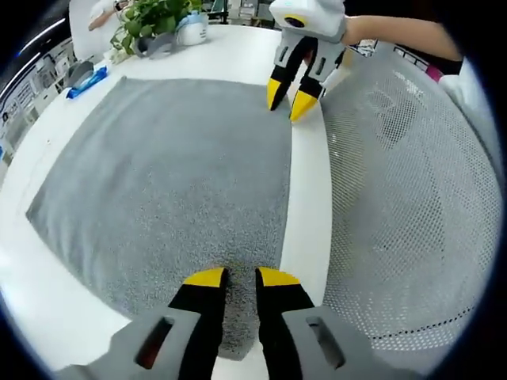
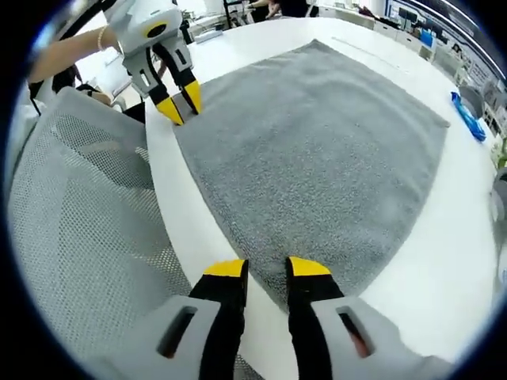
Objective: Fold the towel on the table until its edges align and the towel forms a compact rectangular stack.
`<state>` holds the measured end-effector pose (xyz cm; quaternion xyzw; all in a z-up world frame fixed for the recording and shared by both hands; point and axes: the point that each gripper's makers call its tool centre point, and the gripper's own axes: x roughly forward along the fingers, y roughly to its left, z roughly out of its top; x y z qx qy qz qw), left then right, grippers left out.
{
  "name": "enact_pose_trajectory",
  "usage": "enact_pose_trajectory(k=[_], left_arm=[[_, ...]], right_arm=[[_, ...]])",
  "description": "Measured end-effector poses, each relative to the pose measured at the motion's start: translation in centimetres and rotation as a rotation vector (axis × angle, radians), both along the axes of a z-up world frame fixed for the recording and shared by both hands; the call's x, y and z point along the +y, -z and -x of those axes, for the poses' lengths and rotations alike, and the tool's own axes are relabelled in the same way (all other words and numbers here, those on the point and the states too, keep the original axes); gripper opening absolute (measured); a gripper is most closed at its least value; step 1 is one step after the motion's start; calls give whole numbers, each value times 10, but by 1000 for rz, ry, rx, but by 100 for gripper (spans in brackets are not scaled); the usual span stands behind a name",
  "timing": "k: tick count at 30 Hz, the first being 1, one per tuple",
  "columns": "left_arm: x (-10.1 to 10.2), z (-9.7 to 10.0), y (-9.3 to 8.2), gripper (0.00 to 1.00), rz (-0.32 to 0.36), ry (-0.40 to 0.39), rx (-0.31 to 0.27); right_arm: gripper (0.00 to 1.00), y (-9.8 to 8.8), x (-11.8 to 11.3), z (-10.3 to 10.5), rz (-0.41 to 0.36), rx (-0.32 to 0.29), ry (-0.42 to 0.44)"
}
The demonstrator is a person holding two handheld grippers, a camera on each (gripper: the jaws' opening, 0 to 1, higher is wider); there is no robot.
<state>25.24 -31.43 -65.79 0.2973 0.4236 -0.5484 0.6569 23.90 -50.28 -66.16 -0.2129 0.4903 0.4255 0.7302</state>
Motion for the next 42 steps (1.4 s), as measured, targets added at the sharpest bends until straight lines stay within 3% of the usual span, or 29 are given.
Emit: enact_pose_trajectory(k=[6,7,10,12,23,33,42], left_arm=[[-2,16,-1,34,21,24,-6],[-3,18,-1,36,20,35,-29],[-1,5,1,27,0,7,-150],[-2,9,1,28,21,-25,-118],[1,10,0,26,59,-42,-156],[19,13,0,20,23,-45,-174],[30,15,1,18,22,-73,-177]], right_arm=[[23,1,2,4,22,-31,-46],[23,1,2,4,34,-42,-56],[23,2,2,4,65,-69,-80],[23,2,2,4,82,-86,-91],[22,2,-1,3,70,-110,-66],[16,2,-15,2,105,-126,-131],[14,2,-36,-1,92,-141,-105]])
